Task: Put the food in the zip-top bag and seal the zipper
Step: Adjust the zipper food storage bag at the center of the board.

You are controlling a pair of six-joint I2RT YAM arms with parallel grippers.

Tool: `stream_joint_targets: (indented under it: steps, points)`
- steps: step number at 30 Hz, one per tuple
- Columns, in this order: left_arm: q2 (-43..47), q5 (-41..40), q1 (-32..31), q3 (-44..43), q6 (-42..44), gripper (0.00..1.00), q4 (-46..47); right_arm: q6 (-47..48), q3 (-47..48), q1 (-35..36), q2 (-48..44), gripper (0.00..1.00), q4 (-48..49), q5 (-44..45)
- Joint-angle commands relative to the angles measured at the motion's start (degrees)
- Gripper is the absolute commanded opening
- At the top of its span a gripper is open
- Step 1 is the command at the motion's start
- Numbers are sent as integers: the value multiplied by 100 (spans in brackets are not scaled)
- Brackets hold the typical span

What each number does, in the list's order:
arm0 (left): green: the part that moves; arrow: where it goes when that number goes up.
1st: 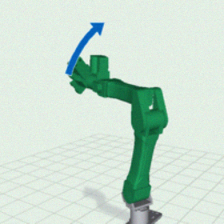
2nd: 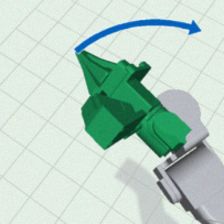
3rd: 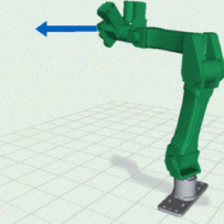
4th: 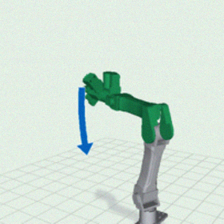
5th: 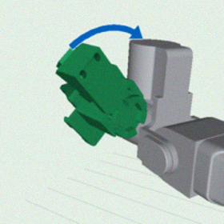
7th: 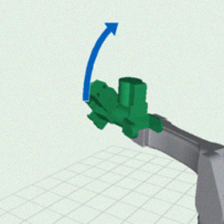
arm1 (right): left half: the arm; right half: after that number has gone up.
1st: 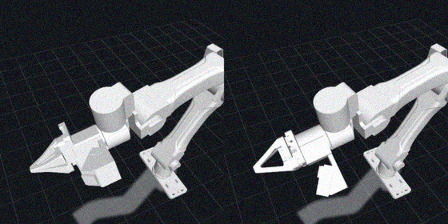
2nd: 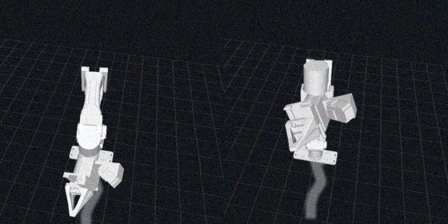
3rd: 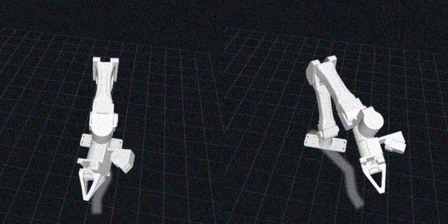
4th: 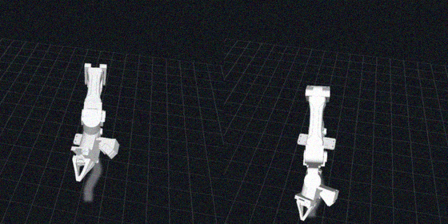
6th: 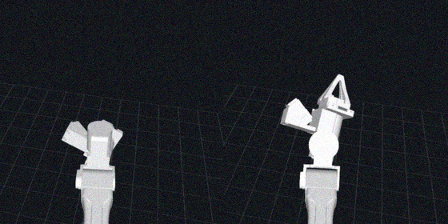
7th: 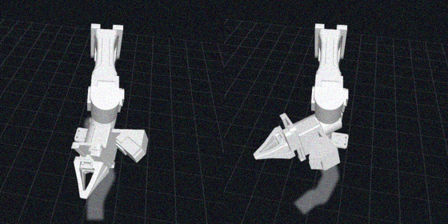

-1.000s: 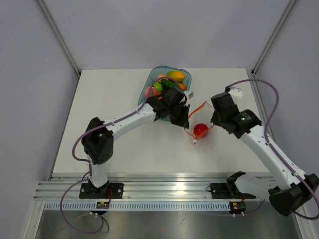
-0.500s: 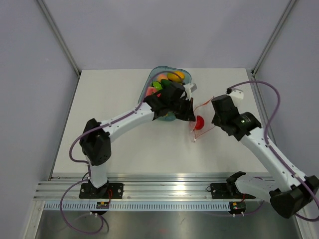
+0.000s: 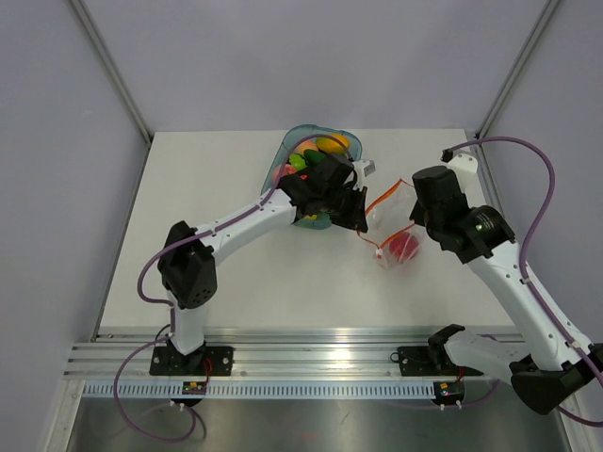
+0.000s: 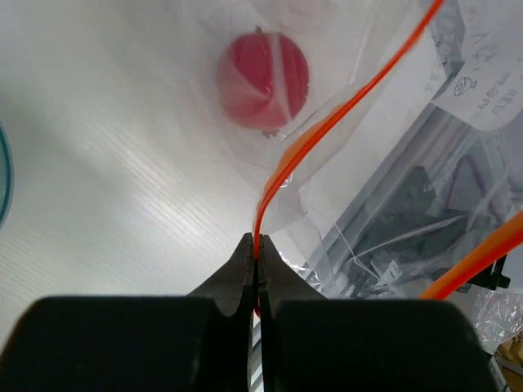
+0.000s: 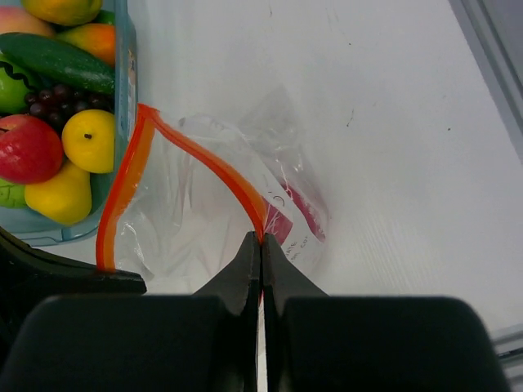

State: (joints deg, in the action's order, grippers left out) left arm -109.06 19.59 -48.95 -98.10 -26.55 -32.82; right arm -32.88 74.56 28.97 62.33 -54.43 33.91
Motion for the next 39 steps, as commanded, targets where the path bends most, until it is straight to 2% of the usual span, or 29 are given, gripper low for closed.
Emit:
stream_joint_targets:
  steps: [1, 7, 14, 23, 30, 39]
  points:
    - [34, 492, 26, -454, 36, 0, 153, 177, 348, -32, 16, 0, -199, 370]
    - [-406, 713, 34, -1000, 26, 0, 110, 195, 287, -23, 271, 0, -95, 117]
    - [-529, 335, 341, -702, 404, 0, -225, 142, -354, -23, 815, 0, 766, -437]
    - [-274, -209, 685, -306, 879, 0, -594, 89, -399, -14, 1413, 0, 1321, -816]
    - [-318, -817, 702, -192, 1029, 0, -805, 106, -100, -23, 1169, 0, 1093, -974]
    - [-310, -316, 676, 37, 756, 0, -296, 362, 594, -23, 931, 0, 311, -1097]
